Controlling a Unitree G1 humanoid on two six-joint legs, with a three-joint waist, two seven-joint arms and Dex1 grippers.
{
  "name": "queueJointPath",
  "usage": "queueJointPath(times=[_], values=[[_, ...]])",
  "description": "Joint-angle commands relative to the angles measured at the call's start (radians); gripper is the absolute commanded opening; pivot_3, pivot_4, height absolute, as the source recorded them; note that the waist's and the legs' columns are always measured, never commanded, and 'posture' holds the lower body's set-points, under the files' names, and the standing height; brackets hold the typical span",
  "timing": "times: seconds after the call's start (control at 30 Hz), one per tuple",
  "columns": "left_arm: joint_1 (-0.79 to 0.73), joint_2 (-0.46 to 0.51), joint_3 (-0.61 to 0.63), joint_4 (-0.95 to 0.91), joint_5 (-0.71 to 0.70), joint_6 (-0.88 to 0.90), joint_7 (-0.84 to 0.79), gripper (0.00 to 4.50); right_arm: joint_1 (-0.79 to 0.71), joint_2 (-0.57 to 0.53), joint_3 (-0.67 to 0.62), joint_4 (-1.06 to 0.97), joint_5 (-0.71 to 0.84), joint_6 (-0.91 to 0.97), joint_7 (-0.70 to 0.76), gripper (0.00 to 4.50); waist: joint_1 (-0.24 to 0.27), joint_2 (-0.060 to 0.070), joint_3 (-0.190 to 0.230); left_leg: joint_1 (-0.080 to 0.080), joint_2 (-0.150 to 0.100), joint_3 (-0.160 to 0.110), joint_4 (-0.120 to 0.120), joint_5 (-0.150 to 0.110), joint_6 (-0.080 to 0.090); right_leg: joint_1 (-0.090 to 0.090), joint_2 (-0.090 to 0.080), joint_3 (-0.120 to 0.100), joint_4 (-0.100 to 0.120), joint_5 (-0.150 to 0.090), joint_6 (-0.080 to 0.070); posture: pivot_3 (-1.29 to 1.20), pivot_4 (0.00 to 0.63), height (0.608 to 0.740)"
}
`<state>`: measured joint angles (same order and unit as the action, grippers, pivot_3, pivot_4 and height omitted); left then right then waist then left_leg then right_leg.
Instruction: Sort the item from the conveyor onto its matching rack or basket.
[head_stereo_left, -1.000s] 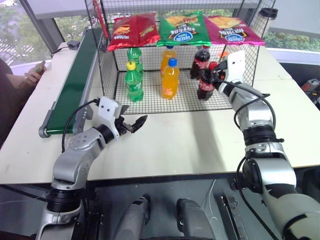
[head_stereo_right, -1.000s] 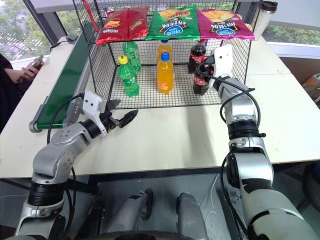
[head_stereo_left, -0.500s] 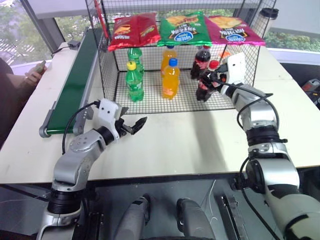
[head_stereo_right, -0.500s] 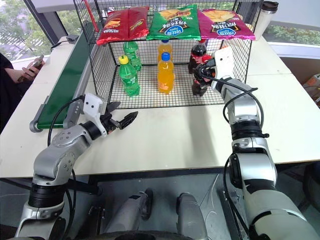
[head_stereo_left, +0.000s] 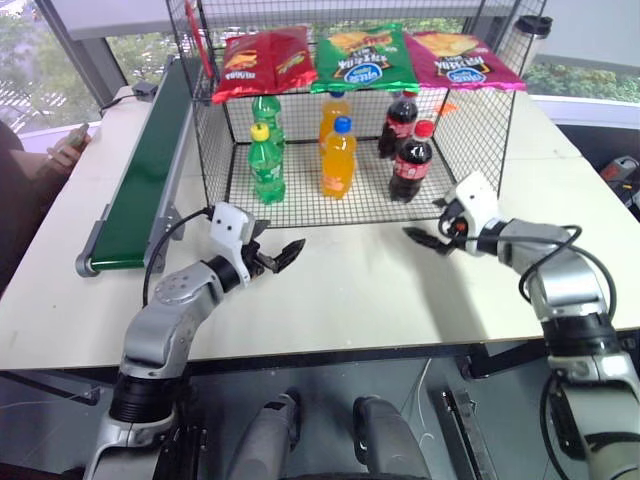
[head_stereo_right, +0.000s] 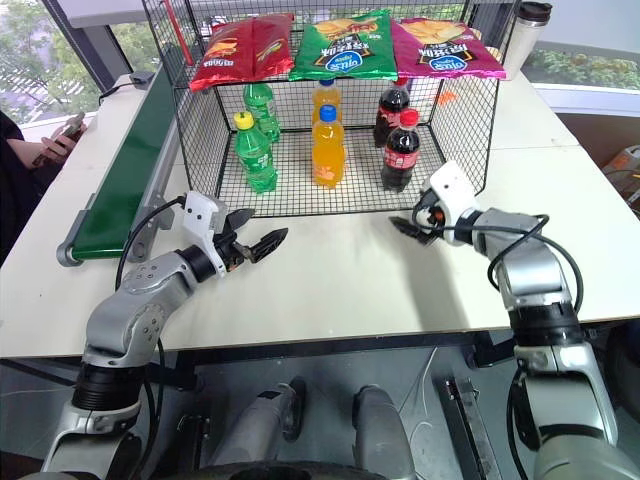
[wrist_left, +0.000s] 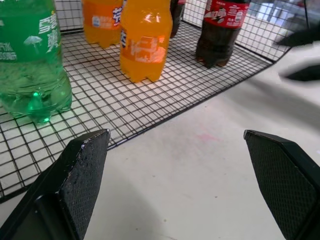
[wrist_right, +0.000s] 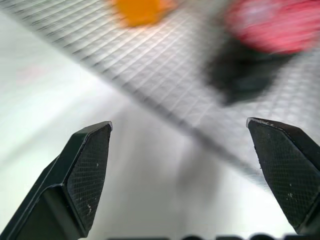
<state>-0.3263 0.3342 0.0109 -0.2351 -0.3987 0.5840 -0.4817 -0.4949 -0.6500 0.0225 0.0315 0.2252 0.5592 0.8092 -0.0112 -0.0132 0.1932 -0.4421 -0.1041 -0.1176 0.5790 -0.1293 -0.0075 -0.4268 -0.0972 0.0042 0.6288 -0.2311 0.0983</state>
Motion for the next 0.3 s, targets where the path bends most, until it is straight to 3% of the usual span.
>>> queueJointPath(times=[0.03, 0.3], values=[[-0.022, -0.024, -0.016, 0.019, 0.017, -0.038, 0.005, 4.5, 0.05, 0.025, 0.003, -0.185, 0.1, 0.074, 0.038, 4.46, 0.001, 0.0, 0.0, 0.0, 0.0, 0.0, 0.0, -0.001, -0.001, 0.0, 0.0, 0.0, 0.0, 0.0, 0.0, 0.0, 0.15, 0.738], [0.002, -0.055, -0.047, 0.039, 0.062, -0.063, 0.023, 4.5, 0.08, 0.073, 0.016, -0.265, 0.131, 0.134, -0.01, 4.46, 0.001, 0.0, 0.0, 0.0, 0.0, 0.0, 0.001, -0.001, -0.002, 0.0, -0.001, 0.0, 0.0, 0.0, 0.0, 0.0, 0.15, 0.738]])
